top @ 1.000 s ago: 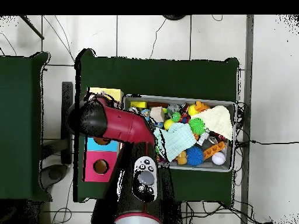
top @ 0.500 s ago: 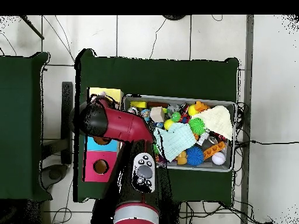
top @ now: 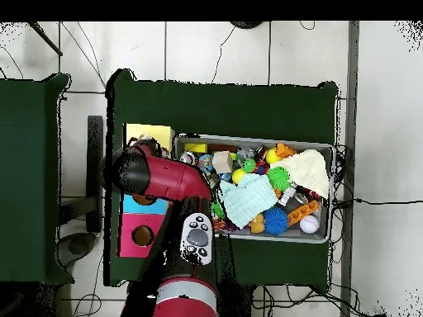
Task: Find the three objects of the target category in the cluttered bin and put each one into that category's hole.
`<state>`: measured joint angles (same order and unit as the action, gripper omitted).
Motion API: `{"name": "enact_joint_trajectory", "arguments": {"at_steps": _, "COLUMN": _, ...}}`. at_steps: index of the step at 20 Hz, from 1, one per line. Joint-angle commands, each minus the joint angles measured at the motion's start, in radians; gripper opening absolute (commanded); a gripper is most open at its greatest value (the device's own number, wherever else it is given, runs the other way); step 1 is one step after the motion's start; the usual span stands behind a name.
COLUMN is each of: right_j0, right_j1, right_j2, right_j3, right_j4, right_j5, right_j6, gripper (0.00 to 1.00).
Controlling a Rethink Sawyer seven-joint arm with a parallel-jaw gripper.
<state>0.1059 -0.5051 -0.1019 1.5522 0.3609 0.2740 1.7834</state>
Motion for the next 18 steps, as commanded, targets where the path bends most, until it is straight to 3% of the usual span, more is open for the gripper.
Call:
{"name": "enact_joint_trajectory", "arguments": {"at_steps": 1, "right_j0": -0.01, "right_j1": 0.066, "right_j2": 0.026, "right_j3": -0.039, "right_j4": -0.007, "right_j5": -0.054, "right_j6": 0.171, "gripper": 0.0}}
{"name": "enact_joint_trajectory", "arguments": {"at_steps": 9, "right_j0": -0.016, "right_j1": 0.063, "right_j2": 0.023, "right_j3": -0.049, "right_j4": -0.011, "right_j5": -0.036, "right_j6": 0.162, "gripper": 0.0}}
{"name": "enact_joint_trajectory", "arguments": {"at_steps": 18, "right_j0": -0.005, "right_j1": -0.117, "right_j2": -0.023, "right_j3": 0.007, "right_j4": -0.018, "right_j5": 0.179, "right_j6": 0.15, "gripper": 0.0}}
